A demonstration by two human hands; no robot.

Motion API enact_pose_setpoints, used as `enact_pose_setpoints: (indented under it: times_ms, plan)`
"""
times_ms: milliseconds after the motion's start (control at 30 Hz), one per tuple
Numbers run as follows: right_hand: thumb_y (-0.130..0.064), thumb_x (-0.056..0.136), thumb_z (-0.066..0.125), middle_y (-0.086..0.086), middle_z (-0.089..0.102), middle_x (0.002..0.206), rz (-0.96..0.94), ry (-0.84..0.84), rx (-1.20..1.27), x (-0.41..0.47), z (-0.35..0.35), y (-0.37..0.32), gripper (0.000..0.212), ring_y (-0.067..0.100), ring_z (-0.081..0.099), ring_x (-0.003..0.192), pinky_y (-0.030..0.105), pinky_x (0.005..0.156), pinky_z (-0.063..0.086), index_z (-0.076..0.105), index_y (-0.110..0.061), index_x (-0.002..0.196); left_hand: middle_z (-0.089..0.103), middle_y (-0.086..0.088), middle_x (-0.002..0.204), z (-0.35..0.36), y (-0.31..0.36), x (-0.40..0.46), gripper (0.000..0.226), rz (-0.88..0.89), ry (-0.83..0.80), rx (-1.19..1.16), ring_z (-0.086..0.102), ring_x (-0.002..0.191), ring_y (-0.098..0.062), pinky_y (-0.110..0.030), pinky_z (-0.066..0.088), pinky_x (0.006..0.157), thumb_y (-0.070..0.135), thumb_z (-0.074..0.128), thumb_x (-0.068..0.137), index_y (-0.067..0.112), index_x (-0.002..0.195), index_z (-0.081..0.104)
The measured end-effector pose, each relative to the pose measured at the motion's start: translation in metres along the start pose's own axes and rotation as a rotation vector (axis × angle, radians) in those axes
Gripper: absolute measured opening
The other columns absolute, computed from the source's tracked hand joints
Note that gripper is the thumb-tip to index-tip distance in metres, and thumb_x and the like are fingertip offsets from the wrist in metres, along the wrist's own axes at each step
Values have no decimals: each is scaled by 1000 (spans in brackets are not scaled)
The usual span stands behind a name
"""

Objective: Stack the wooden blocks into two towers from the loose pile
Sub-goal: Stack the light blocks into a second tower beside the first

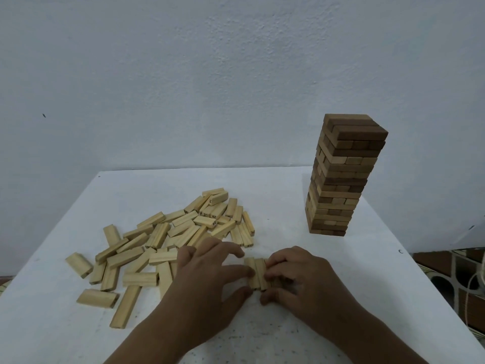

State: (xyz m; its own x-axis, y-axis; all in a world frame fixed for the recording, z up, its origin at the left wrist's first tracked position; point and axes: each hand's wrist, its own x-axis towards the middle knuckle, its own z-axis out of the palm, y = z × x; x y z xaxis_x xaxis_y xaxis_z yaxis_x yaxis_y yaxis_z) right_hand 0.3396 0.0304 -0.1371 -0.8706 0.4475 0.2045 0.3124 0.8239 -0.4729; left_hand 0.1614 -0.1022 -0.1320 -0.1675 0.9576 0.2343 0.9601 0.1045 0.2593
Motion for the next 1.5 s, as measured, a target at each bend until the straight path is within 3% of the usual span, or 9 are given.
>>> enact_pose_setpoints:
  times_ms: [233,433,600,767,967,1100,1200,1367,1500]
  plan:
    - [-42,76,71,-16,67,100,29,39,-1,-1,0,5,24,-15,47,84,-4,71,36,75,-28,95,58,32,114,4,4,4,29,29,18,1,48,111,2,-34,25,82,58,45,85,49,108,61]
    - [-44,76,68,-18,67,99,37,66,36,-1,1,10,23,-14,49,86,-3,73,35,76,-29,92,58,33,113,5,5,5,25,30,50,-14,50,108,2,-36,29,80,56,50,85,48,106,62]
    - [-47,76,67,-21,64,97,18,93,49,-1,3,12,24,-8,53,84,3,74,37,75,-29,89,57,34,115,4,4,5,29,18,11,-25,48,111,2,-34,22,80,60,47,85,49,108,61]
    - [-74,74,55,-34,53,96,-18,193,79,-2,-1,9,48,-2,56,93,6,73,45,74,-32,88,54,32,121,0,0,5,33,-48,39,-34,45,116,1,-33,21,80,49,41,87,49,115,58]
    - [-63,92,38,-20,63,103,-19,230,3,-2,0,1,46,0,52,92,14,81,41,68,-29,103,47,31,136,0,-2,6,46,-97,8,11,35,124,-1,-32,13,83,40,35,90,48,135,40]
    - [-46,94,42,-18,62,113,-23,174,-90,2,0,-8,36,1,49,103,16,88,40,65,-28,115,60,28,117,-6,-6,5,44,-86,74,-14,51,109,-5,-33,18,76,23,59,80,44,118,57]
    - [-39,93,43,-14,66,112,-36,190,-189,8,0,-17,35,7,59,101,17,90,38,66,-26,115,63,29,108,-11,-13,2,46,-78,93,-7,53,100,-3,-31,15,71,22,76,71,43,109,63]
    - [-42,93,41,-13,63,117,53,105,-319,31,-5,-28,38,12,55,103,29,84,50,64,-27,118,53,28,106,-17,-23,-3,33,-114,55,10,41,105,-4,-33,16,78,23,73,76,43,101,66]
    - [-46,92,37,-13,63,112,73,76,-335,42,4,-35,41,12,52,100,31,85,47,68,-28,111,55,28,102,-21,-26,-6,28,-129,60,17,44,103,-3,-33,14,73,23,73,69,41,90,69]
